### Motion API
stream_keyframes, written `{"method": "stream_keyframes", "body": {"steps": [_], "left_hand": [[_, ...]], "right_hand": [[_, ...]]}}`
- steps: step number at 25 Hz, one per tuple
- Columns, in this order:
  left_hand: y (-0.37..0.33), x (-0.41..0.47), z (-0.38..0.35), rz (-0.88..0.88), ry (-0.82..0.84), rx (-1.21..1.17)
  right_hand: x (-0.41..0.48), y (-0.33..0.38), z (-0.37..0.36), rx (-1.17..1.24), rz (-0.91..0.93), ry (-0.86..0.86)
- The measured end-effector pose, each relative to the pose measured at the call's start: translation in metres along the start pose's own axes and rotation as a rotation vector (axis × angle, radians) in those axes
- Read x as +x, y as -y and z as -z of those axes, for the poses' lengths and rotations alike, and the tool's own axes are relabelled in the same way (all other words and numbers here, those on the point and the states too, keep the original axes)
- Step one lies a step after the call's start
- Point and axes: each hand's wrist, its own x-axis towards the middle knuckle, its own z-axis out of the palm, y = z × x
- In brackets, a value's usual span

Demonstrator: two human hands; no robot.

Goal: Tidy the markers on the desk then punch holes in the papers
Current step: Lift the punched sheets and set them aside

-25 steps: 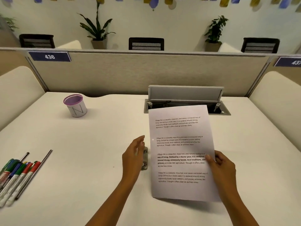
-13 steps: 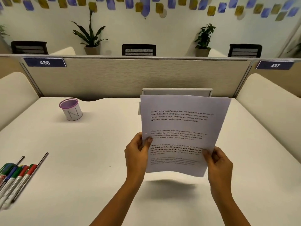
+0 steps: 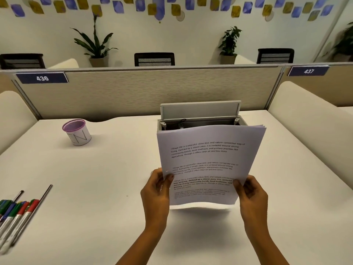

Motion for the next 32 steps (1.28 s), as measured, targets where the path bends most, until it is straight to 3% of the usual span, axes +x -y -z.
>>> {"method": "stream_keyframes", "body": {"steps": [9, 15, 22, 26, 29, 32], "left_hand": [[0.014, -0.003, 0.015, -0.047, 0.010, 0.179], [0.029, -0.005, 0.026, 0.090, 0.082, 0.237], [0.000, 0.035, 0.053, 0.068, 0.081, 0.019], [-0.027, 0.057, 0.063, -0.140, 0.056, 0.282], [-0.044, 0.058, 0.060, -0.280, 0.188, 0.388], [-0.047, 0.047, 0.053, -0.258, 0.226, 0.350]], "right_hand": [[-0.006, -0.010, -0.002, -0.052, -0.049, 0.028], [-0.006, -0.021, -0.001, -0.114, -0.104, 0.076], [0.018, 0.024, 0.010, -0.338, 0.206, 0.092], [0.034, 0.067, 0.017, -0.592, 0.509, 0.207], [0.036, 0.095, 0.011, -0.693, 0.613, 0.360], [0.036, 0.110, 0.003, -0.789, 0.685, 0.474]]}}
